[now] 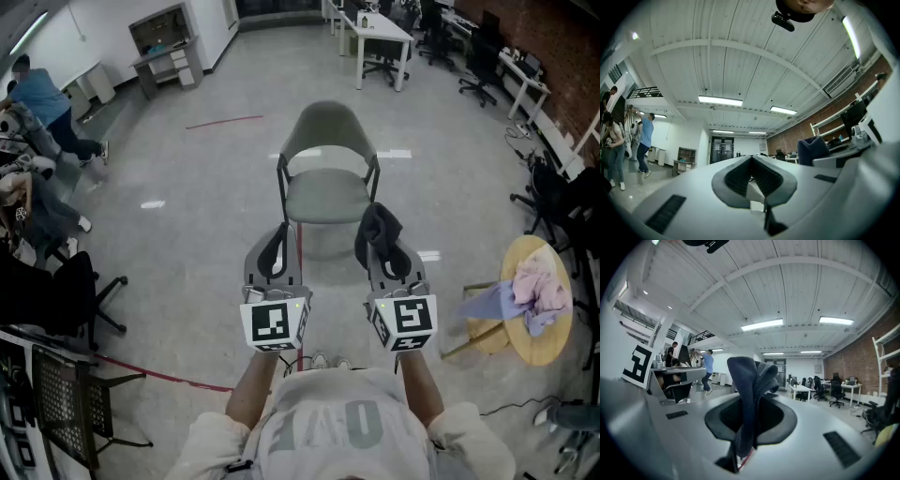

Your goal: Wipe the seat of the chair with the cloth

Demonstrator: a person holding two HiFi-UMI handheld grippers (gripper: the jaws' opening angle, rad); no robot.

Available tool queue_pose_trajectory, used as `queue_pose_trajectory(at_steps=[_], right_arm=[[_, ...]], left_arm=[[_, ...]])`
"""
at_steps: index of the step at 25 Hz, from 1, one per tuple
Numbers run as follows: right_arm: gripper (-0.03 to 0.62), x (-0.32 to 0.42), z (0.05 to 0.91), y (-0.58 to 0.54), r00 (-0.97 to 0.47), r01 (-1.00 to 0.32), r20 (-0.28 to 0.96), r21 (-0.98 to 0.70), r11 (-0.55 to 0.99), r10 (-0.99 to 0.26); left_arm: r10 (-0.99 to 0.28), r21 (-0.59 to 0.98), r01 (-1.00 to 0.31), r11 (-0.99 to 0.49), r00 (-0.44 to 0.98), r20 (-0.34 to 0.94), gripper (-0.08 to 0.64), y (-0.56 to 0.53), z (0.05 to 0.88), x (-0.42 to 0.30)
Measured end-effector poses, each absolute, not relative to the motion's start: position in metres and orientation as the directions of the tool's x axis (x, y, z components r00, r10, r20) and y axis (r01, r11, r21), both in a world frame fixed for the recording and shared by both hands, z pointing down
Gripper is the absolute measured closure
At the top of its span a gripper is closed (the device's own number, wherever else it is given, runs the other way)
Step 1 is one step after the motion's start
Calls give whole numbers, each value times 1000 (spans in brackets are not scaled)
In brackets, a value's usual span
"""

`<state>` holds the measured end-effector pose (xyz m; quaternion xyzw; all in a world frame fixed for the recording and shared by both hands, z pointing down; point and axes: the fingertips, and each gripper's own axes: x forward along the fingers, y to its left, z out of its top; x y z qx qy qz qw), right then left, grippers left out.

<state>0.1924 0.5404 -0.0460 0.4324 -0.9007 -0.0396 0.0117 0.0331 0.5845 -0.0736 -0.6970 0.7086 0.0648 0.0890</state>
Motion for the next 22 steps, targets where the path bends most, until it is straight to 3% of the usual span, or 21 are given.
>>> queue_pose_trajectory(at_steps=[22], right_arm=[[543, 167, -38, 534, -636, -771, 2, 45, 636, -772]], left_arm=[[-976, -23, -999, -28, 32, -216, 543, 583, -68, 16]])
